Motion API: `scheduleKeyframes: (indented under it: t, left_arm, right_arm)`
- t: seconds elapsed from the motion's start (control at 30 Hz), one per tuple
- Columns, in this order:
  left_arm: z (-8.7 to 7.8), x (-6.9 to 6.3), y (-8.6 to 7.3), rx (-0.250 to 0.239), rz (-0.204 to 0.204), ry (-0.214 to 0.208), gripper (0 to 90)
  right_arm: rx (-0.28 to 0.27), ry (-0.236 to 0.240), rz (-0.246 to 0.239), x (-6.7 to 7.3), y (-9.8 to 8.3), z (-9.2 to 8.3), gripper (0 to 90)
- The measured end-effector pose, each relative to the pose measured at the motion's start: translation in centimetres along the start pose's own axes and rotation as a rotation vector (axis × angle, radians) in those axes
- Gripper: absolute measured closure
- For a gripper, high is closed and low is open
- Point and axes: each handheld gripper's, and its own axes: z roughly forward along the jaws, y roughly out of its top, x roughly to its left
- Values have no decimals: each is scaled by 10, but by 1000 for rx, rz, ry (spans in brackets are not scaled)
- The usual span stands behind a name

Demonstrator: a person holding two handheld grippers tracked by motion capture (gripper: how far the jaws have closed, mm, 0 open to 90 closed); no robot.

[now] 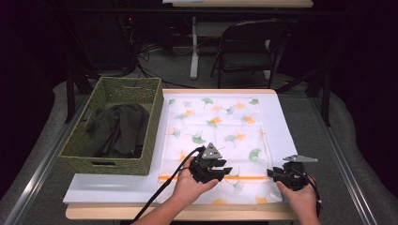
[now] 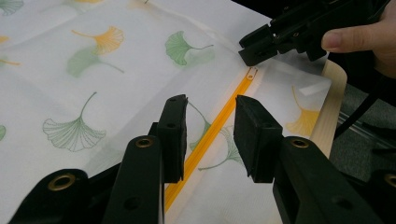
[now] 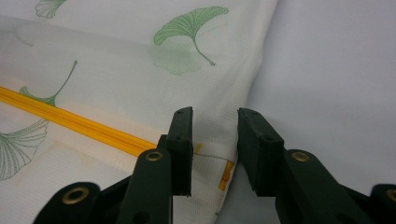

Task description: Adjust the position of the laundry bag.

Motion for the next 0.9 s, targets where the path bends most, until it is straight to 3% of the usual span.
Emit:
scheduleKeyframes:
  t: [0.47,0.7,0.9]
  left_arm:
    - [9,-2,-1,16,0,-10,678]
    - [15,-6,8,8,-3,-35,686]
    - [27,-13,14,20,24,-55,695]
  right_arm:
    - [-4,-61,-68,3,1,4,845]
    - [-14,-18,-7,-4,3,4,892]
    - [-42,23,30,-6,6,-4,898]
